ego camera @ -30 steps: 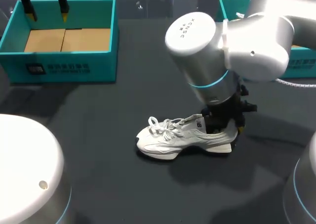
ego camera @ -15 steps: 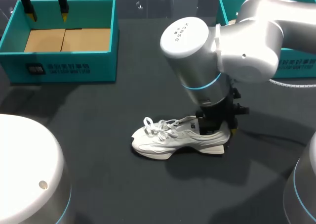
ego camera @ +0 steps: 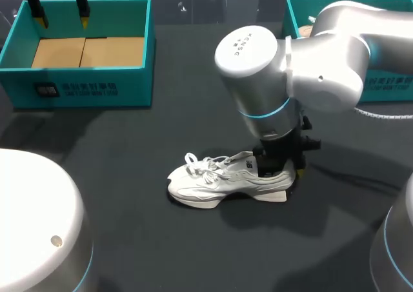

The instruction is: Take the shoe out of the shoebox, open the shoe tongue, remove and reinsert the insole, then place the shoe into the shoebox

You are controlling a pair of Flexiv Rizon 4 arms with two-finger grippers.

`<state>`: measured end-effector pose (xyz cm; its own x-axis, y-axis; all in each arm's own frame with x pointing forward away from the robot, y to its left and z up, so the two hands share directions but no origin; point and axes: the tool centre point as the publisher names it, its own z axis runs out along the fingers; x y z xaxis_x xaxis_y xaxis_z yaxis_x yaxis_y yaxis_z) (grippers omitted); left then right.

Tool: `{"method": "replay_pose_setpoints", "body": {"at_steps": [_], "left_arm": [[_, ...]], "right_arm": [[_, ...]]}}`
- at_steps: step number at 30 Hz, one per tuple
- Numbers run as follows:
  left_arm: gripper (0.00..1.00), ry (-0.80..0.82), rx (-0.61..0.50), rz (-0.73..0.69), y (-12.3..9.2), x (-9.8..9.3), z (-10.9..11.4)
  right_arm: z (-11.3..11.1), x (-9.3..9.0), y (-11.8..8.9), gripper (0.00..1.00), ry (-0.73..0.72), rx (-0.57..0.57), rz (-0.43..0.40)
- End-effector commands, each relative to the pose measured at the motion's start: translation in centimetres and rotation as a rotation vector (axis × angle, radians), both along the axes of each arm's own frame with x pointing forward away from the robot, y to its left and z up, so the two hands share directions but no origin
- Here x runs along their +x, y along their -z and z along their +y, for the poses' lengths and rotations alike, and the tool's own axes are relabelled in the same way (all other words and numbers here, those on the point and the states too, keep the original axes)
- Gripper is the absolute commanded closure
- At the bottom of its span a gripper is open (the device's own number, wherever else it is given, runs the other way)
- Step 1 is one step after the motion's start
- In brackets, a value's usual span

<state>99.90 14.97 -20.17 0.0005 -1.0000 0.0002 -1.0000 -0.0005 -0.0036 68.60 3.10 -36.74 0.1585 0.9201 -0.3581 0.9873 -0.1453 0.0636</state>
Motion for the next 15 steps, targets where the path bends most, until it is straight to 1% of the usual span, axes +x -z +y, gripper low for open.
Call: {"method": "replay_pose_setpoints", "body": {"at_steps": [1, 2, 3, 4, 6, 7, 8, 9, 13, 15], "left_arm": [[0.0, 0.0, 0.0, 0.001, -0.1, 0.0, 0.0], [0.0, 0.0, 0.0, 0.001, -0.1, 0.0, 0.0], [0.0, 0.0, 0.0, 0.001, -0.1, 0.0, 0.0], [0.0, 0.0, 0.0, 0.001, -0.1, 0.0, 0.0], [0.0, 0.0, 0.0, 0.001, -0.1, 0.0, 0.0], [0.0, 0.0, 0.0, 0.001, -0.1, 0.0, 0.0], [0.0, 0.0, 0.0, 0.001, -0.1, 0.0, 0.0], [0.0, 0.0, 0.0, 0.001, -0.1, 0.0, 0.0], [0.0, 0.0, 0.0, 0.001, -0.1, 0.0, 0.0], [0.0, 0.0, 0.0, 0.001, -0.1, 0.0, 0.0]], "right_arm": [[0.2, 0.1, 0.4, 1.0, -0.009, 0.004, 0.006], [0.2, 0.1, 0.5, 1.0, -0.015, 0.006, 0.01], [0.2, 0.1, 0.5, 0.93, -0.017, 0.008, 0.011], [0.2, 0.1, 0.5, 0.71, -0.02, 0.009, 0.014], [0.2, 0.0, 0.5, 0.53, -0.024, 0.017, 0.019], [0.2, 0.0, 0.2, 0.39, -0.028, 0.016, 0.022], [0.2, 0.0, -0.2, 0.17, -0.031, 0.017, 0.029], [0.2, 0.1, -0.6, 0.0, -0.03, 0.023, 0.036], [-0.1, 0.1, -3.1, 0.0, -0.047, 0.061, 0.034], [-0.5, 0.1, -4.5, 0.0, -0.064, 0.103, 0.047]]}}
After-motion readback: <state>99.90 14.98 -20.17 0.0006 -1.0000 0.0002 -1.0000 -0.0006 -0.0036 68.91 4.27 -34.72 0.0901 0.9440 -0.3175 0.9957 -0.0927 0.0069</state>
